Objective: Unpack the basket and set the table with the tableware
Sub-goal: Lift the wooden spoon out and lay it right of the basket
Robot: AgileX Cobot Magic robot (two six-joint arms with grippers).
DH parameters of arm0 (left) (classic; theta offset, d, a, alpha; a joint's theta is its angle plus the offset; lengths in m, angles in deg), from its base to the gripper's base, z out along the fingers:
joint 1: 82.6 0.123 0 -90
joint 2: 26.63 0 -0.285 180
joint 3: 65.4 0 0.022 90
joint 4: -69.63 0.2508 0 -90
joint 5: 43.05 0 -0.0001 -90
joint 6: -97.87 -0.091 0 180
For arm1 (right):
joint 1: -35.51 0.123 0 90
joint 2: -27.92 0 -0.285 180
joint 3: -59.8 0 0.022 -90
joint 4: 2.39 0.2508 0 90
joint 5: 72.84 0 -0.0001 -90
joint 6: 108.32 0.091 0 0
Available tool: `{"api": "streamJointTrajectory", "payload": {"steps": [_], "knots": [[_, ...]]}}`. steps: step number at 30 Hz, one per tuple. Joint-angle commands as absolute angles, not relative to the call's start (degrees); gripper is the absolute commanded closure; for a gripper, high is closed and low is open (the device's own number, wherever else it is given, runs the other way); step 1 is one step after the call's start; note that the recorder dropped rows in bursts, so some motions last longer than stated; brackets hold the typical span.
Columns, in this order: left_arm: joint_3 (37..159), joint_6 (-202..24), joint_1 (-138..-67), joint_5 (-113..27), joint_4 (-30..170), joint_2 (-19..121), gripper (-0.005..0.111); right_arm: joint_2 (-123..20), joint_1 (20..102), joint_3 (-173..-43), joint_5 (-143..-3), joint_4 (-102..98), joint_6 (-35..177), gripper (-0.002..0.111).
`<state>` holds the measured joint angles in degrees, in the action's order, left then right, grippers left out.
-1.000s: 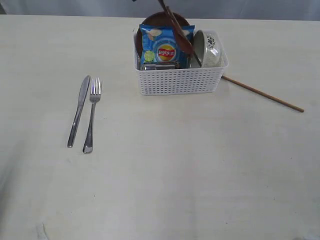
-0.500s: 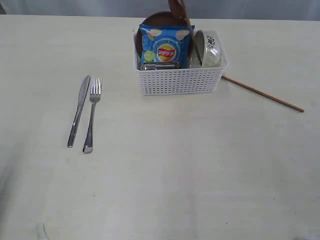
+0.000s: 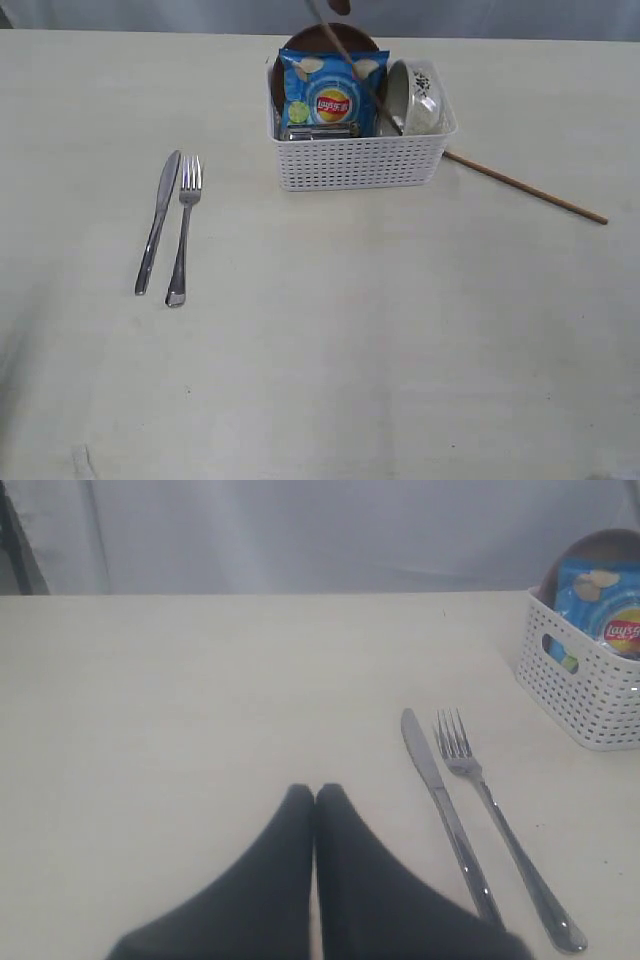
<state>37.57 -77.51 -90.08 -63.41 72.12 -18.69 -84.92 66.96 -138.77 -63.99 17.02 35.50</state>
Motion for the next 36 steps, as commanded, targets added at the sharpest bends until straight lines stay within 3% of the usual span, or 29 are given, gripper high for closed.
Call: {"api": "streamJointTrajectory", "payload": {"steps": [1, 12, 27, 36], "knots": [[37.4, -77.3, -90.0, -62.8, 72.6, -18.8, 0.107, -83.6, 64.8, -138.5, -62.3, 18.8, 37.6, 0.109], [37.4, -77.3, -90.0, -62.8, 72.6, -18.8, 0.107, -82.1, 57.9, -131.8, -57.9, 18.7, 37.6, 0.109], [37.4, -77.3, -90.0, -62.8, 72.6, -18.8, 0.107, -84.6, 39.0, -118.8, -43.8, 18.7, 52.5, 0.109], [37.4, -77.3, -90.0, -62.8, 72.6, -18.8, 0.107, -92.1, 36.8, -114.8, -40.8, 20.7, 52.4, 0.109]]}}
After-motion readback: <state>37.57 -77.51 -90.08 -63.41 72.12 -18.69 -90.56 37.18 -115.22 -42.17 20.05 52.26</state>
